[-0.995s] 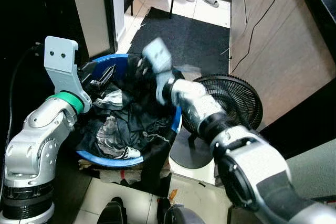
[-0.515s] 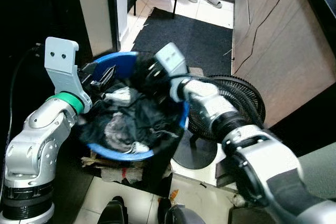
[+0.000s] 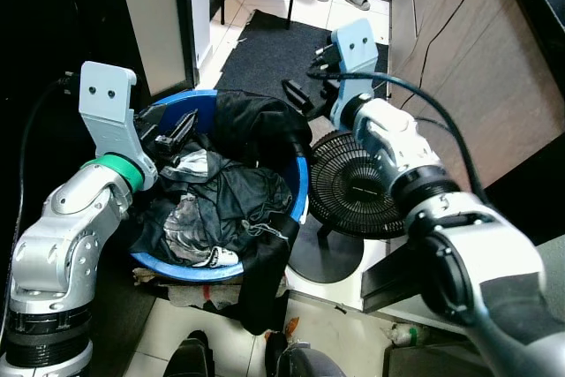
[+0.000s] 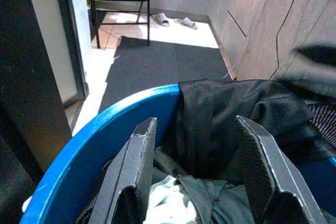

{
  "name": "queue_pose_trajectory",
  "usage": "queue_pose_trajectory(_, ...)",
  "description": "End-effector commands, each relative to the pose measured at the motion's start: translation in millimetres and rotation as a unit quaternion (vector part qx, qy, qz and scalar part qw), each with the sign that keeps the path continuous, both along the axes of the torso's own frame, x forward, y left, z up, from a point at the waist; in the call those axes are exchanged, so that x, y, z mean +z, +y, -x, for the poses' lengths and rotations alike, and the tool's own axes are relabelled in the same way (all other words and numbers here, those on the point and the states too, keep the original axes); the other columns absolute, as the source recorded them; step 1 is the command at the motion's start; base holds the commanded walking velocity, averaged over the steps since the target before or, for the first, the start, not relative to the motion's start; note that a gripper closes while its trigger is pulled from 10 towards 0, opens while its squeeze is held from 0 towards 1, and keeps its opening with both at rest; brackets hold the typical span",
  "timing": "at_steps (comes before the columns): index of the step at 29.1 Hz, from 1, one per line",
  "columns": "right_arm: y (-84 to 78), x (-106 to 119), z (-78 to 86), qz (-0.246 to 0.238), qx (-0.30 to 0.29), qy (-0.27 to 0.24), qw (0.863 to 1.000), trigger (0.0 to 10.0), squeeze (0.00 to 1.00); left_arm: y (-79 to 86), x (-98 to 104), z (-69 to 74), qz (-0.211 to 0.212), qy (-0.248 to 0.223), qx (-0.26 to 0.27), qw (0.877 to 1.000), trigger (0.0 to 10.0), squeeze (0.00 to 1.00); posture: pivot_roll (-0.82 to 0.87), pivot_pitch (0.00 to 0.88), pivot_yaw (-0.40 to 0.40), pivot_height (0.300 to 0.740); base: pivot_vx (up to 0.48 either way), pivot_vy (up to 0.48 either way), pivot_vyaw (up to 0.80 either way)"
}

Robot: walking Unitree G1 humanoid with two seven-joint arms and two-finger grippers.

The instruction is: Clothes washing

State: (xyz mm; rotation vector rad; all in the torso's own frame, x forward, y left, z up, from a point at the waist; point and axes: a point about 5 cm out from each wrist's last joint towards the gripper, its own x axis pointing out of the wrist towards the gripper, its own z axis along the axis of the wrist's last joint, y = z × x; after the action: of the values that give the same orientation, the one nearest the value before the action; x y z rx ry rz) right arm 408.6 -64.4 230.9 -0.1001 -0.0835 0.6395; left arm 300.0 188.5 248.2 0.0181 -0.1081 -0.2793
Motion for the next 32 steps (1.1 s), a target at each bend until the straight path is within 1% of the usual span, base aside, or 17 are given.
queue_pose_trajectory(1, 1.4, -10, 1.1, 0.014, 0.0, 0.018, 1.0, 10.0, 0.0, -0.1, -4, -0.4, -0.003, 0.009, -0.003, 1.0, 10.0, 0.0, 0.15, 0.149, -0.067, 0.74, 0.0, 0.0, 0.0)
queue_pose_trajectory(3, 9.7, -15, 3.1, 0.027, 0.004, 0.026, 0.999, 10.0, 0.0, -0.4, -4, -0.3, -0.003, 0.009, -0.003, 1.0, 10.0, 0.0, 0.15, 0.149, -0.068, 0.74, 0.0, 0.0, 0.0)
queue_pose_trajectory(5, 11.5, -17, 3.6, 0.03, 0.005, 0.027, 0.999, 10.0, 0.0, -0.5, -4, -0.3, -0.004, 0.009, -0.003, 1.0, 10.0, 0.0, 0.15, 0.149, -0.068, 0.74, 0.0, 0.0, 0.0)
queue_pose_trajectory(6, 18.1, -22, 6.1, 0.035, 0.015, 0.035, 0.999, 10.0, 0.0, 0.2, -4, 0.4, -0.003, 0.008, -0.001, 1.0, 10.0, 0.0, 0.16, 0.152, -0.078, 0.74, 0.0, 0.0, 0.0)
queue_pose_trajectory(7, 18.1, -22, 6.1, 0.035, 0.015, 0.035, 0.999, 10.0, 0.0, 0.2, -4, 0.4, -0.003, 0.008, -0.001, 1.0, 10.0, 0.0, 0.16, 0.152, -0.078, 0.74, 0.0, 0.0, 0.0)
queue_pose_trajectory(9, 27.3, -30, 10.0, 0.04, 0.03, 0.049, 0.998, 10.0, 0.0, 1.3, -4, 1.4, -0.003, 0.008, 0.002, 1.0, 10.0, 0.0, 0.16, 0.153, -0.079, 0.74, 0.0, 0.0, 0.0)
queue_pose_trajectory(14, 33.1, -37, 13.6, 0.041, 0.043, 0.066, 0.996, 10.0, 0.0, 1.6, -4, 2.0, -0.003, 0.008, 0.003, 1.0, 10.0, 0.0, 0.16, 0.155, -0.08, 0.74, 0.0, 0.0, 0.0)
queue_pose_trajectory(18, 33.9, -44, 15.5, 0.047, 0.044, 0.078, 0.995, 10.0, 0.0, 1.0, -4, 2.0, -0.003, 0.009, 0.003, 1.0, 10.0, 0.0, 0.16, 0.155, -0.081, 0.74, 0.0, 0.0, 0.0)
queue_pose_trajectory(20, 31.6, -48, 15.3, 0.057, 0.033, 0.083, 0.994, 10.0, 0.0, 0.5, -5, 1.9, -0.002, 0.009, 0.003, 1.0, 10.0, 0.0, 0.16, 0.155, -0.081, 0.74, 0.0, 0.0, 0.0)
queue_pose_trajectory(21, 25.6, -50, 13.6, 0.063, 0.016, 0.085, 0.994, 10.0, 0.0, 0.2, -5, 1.7, -0.002, 0.009, 0.002, 1.0, 10.0, 0.0, 0.16, 0.155, -0.082, 0.74, 0.0, 0.0, 0.0)
queue_pose_trajectory(22, 25.6, -50, 13.6, 0.063, 0.016, 0.085, 0.994, 10.0, 0.0, 0.2, -5, 1.7, -0.002, 0.009, 0.002, 1.0, 10.0, 0.0, 0.16, 0.155, -0.082, 0.74, 0.0, 0.0, 0.0)
queue_pose_trajectory(23, 4.4, -47, 6.8, 0.079, -0.031, 0.075, 0.994, 10.0, 0.0, -0.2, -5, 1.2, -0.001, 0.009, 0.002, 1.0, 10.0, 0.0, 0.15, 0.151, -0.078, 0.74, 0.0, 0.0, 0.0)
queue_pose_trajectory(24, 4.4, -47, 6.8, 0.079, -0.031, 0.075, 0.994, 10.0, 0.0, -0.2, -5, 1.2, -0.001, 0.009, 0.002, 1.0, 10.0, 0.0, 0.15, 0.151, -0.078, 0.74, 0.0, 0.0, 0.0)
queue_pose_trajectory(26, -9.9, -42, 2.3, 0.083, -0.059, 0.066, 0.993, 10.0, 0.0, -0.9, -5, 0.4, -0.001, 0.01, 0.0, 1.0, 10.0, 0.0, 0.14, 0.149, -0.077, 0.74, 0.0, 0.0, 0.0)
queue_pose_trajectory(27, -9.9, -42, 2.3, 0.083, -0.059, 0.066, 0.993, 10.0, 0.0, -0.9, -5, 0.4, -0.001, 0.01, 0.0, 1.0, 10.0, 0.0, 0.14, 0.149, -0.077, 0.74, 0.0, 0.0, 0.0)
queue_pose_trajectory(30, -22.5, -36, -1.5, 0.08, -0.083, 0.062, 0.991, 10.0, 0.0, -2.3, -6, -0.7, 0.0, 0.01, -0.002, 1.0, 10.0, 0.0, 0.14, 0.144, -0.075, 0.74, 0.0, 0.0, 0.0)
queue_pose_trajectory(32, -23.5, -36, -1.8, 0.08, -0.084, 0.062, 0.991, 10.0, 0.0, -2.4, -6, -0.9, 0.0, 0.009, -0.003, 1.0, 10.0, 0.0, 0.14, 0.144, -0.075, 0.74, 0.0, 0.0, 0.0)
